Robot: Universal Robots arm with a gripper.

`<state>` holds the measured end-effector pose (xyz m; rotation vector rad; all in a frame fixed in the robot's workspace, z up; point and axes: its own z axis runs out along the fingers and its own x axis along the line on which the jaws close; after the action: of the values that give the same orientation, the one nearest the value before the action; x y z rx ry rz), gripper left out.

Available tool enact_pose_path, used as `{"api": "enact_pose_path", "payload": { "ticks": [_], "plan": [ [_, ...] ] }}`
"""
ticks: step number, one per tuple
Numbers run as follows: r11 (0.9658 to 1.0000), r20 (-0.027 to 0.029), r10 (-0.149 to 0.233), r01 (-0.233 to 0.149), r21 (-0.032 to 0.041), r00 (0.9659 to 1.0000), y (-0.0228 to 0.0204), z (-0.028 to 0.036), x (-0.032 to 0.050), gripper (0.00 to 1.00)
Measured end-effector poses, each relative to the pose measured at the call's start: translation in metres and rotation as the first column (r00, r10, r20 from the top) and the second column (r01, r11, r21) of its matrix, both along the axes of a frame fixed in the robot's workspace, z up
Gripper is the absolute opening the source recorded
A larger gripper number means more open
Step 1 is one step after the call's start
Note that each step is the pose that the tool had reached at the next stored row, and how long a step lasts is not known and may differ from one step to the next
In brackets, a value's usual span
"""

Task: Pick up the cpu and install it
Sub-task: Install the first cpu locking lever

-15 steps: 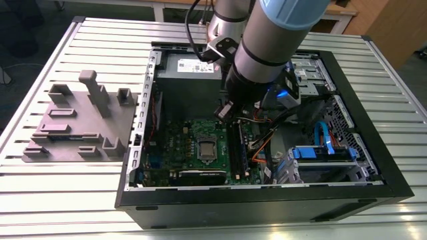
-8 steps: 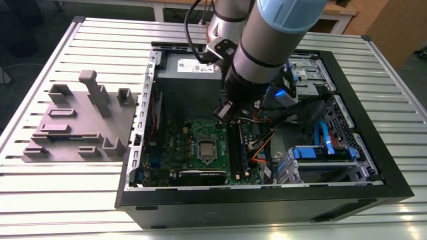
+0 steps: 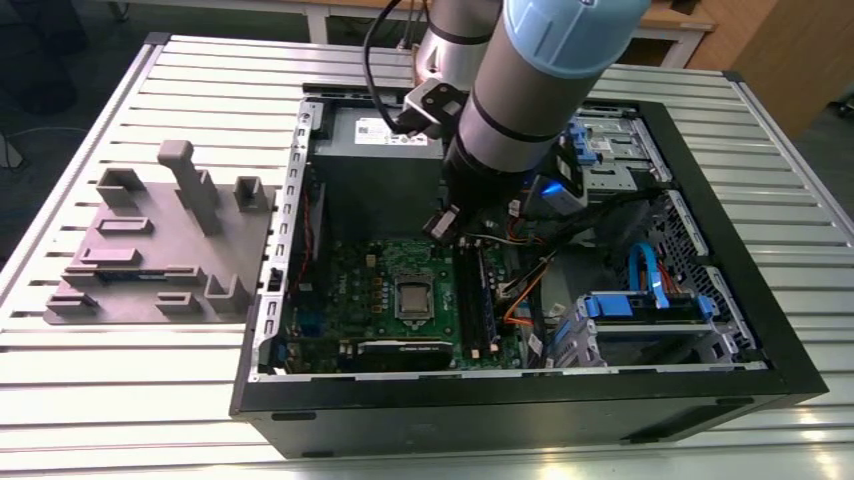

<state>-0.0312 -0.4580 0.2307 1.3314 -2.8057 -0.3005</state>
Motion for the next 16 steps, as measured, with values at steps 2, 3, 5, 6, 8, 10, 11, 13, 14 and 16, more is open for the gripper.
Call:
{"api": "enact_pose_path", "payload": {
  "ticks": [2, 3, 5, 6, 8, 10, 11, 13, 14, 16],
  "plan": [
    [1.0, 0.0006, 0.004, -0.004, -0.0002, 1.0, 0.0001, 0.0004, -0.0006, 0.11],
    [1.0, 0.0006, 0.006, -0.006, -0.0021, 1.0, 0.0001, 0.0007, -0.0008, 0.11],
    [0.9999, 0.0004, 0.007, -0.007, -0.0076, 1.0, -0.0001, 0.0014, -0.0011, 0.11],
    [0.9999, 0.0004, 0.007, -0.007, -0.0085, 1.0, -0.0003, 0.0017, -0.0013, 0.11],
    [0.9998, 0.0005, 0.009, -0.009, -0.0169, 1.0, -0.0009, 0.0017, -0.0019, 0.11],
    [0.9995, 0.0003, 0.012, -0.012, -0.0303, 0.9999, -0.0016, 0.0017, -0.0022, 0.11],
    [0.9993, 0.0002, 0.014, -0.014, -0.034, 0.9999, -0.0023, 0.0018, -0.0024, 0.11],
    [0.9992, 0.0007, 0.022, -0.022, -0.0346, 0.9998, -0.0039, 0.0018, -0.0031, 0.11],
    [0.999, 0.0015, 0.028, -0.028, -0.0346, 0.9996, -0.0048, 0.0018, -0.0036, 0.11],
    [0.9986, 0.0039, 0.041, -0.041, -0.0346, 0.9991, -0.0058, 0.0017, -0.0041, 0.11]
  ]
}}
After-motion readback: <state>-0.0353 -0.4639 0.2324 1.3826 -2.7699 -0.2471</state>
